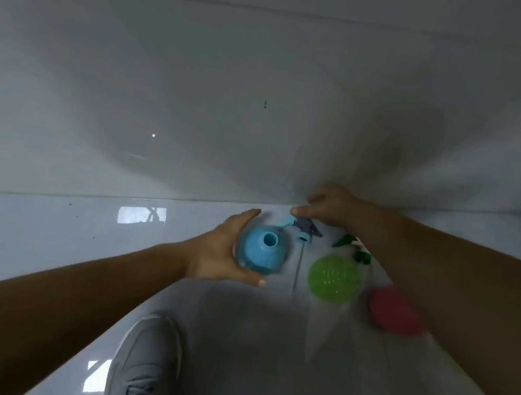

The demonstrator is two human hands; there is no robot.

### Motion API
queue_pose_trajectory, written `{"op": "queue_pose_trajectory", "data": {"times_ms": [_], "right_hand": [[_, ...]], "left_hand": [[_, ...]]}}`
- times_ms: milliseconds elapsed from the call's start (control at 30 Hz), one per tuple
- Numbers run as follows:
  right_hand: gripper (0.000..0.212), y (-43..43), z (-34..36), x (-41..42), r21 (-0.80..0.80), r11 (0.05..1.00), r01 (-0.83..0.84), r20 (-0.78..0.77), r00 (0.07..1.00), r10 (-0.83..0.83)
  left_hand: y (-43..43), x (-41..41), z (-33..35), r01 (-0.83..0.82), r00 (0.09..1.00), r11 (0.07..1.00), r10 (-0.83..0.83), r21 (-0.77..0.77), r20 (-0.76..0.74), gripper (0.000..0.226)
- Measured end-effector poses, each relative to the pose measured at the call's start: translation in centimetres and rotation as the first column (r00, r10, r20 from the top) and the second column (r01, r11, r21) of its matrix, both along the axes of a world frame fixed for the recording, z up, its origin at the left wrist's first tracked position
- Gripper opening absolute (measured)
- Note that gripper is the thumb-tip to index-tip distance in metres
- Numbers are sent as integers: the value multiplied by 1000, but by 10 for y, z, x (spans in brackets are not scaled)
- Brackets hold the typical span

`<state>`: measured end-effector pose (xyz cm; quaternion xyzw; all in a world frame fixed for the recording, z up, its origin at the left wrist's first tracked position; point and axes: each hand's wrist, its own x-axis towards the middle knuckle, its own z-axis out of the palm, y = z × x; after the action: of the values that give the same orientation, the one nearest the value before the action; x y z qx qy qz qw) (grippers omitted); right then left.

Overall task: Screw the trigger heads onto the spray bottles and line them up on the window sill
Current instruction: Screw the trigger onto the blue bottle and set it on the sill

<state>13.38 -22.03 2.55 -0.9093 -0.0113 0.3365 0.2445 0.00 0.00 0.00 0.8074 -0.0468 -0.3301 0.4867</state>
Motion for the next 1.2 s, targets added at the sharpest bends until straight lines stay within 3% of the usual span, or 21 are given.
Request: {"op": "queue_pose_trajectory", "data": {"times_ms": [133,333,667,833,1000,1200], "right_hand": [[63,-6,-14,9,-69,995,-66,-113,992,57],[46,-15,-43,13,-31,998,48,-155,987,-52],[65,-4,-70,7,-118,983,140,-121,981,-154],[47,-11,-70,12,-56,987,151,-97,983,-156],[32,-16,-57,6,127,964,235,-169,963,-212],[23,-24,8,0,296,917,266,-98,964,-248]], "left_hand": [[-7,7,-12,-13,999,1000,12,20,35,130],[-11,17,-18,14,995,994,-24,107,96,127],[-17,9,-35,-56,988,992,38,116,152,98],[-11,6,-40,-105,988,993,99,49,115,99],[-9,8,-36,-111,989,994,111,-4,95,92],[-10,9,3,-102,984,991,113,-90,136,78]]}}
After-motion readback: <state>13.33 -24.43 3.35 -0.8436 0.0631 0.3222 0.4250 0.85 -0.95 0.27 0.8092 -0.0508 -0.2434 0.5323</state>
